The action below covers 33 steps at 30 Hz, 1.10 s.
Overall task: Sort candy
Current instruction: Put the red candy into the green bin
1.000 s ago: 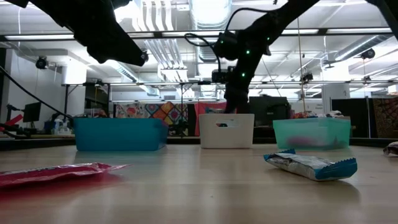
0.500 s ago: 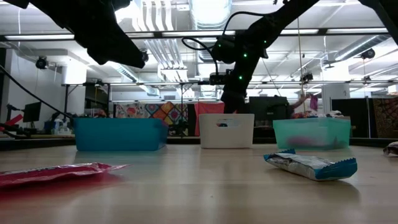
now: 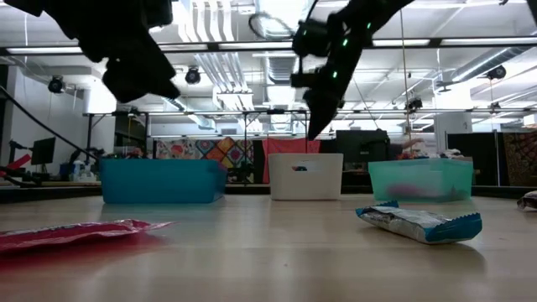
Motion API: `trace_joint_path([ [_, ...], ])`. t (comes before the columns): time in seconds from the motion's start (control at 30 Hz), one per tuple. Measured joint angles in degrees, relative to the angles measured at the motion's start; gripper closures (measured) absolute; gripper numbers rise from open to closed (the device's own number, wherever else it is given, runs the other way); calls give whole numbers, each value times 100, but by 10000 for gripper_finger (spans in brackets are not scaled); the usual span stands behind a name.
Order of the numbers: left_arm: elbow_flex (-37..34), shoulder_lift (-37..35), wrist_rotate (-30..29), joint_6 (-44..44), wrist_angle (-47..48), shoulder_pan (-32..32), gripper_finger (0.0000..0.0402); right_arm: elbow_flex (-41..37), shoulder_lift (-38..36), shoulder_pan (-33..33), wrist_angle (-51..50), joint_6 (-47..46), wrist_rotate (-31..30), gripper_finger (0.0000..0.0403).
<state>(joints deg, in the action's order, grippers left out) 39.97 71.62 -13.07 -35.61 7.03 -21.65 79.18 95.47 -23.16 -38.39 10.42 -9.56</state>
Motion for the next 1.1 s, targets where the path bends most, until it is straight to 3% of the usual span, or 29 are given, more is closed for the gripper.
trace_joint_path([
  [0.17, 38, 300, 657, -1080, 47, -211, 272, -10, -551, 537, -690, -826, 837, 253],
  [0.43, 858, 1151, 816, -2333, 972, -988, 272, -180, -1146, 1931, -967, -1445, 865, 263],
  [0.77, 2391, 2622, 608, -2792, 2477, -1421, 263, -385, -1297, 3466, -975, -2468, 847, 237],
  [1.1, 3566, 3644, 599, -2990, 3281, -1432, 193, -450, -1295, 4438, -1099, -3271, 800, 204],
])
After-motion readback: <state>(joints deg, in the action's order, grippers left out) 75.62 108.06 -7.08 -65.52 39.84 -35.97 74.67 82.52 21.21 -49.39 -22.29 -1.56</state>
